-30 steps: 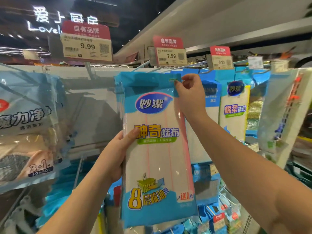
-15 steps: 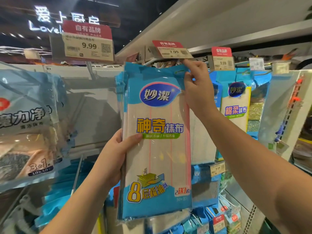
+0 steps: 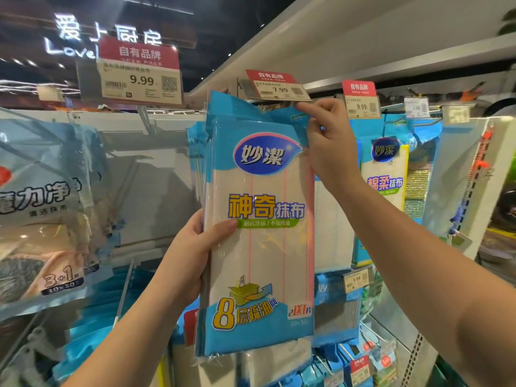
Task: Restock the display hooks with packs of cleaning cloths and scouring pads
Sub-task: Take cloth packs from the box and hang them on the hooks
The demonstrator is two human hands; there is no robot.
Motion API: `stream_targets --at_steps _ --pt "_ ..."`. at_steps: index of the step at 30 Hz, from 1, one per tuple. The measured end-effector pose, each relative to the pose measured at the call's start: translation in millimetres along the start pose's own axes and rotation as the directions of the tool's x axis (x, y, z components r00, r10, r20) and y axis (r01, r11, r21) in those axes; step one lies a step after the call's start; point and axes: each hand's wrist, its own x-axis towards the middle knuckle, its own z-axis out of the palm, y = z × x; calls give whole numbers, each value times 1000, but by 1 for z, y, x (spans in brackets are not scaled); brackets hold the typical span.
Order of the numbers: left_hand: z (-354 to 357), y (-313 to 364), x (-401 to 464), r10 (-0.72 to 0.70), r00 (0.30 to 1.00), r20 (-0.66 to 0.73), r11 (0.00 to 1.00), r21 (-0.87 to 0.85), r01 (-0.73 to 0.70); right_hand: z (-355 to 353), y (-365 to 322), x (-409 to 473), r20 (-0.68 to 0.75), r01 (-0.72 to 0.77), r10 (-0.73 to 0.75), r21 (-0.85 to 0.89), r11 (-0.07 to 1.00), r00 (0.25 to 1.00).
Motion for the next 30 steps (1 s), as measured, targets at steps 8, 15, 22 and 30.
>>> stream_targets --at_steps 8,15,22,30 --pt "3 1 1 9 1000 -10 1000 12 -9 1 3 4 -57 4 -8 -58 998 998" --pt "5 2 7 -29 997 -68 1000 3 29 8 5 18 26 -58 64 -176 983 998" --pt "4 3 6 -76 994 -73 997 4 77 10 4 23 93 -103 128 -238 966 987" --pt "9 4 3 -138 986 -95 990 -16 137 11 11 21 107 -236 256 -171 957 961"
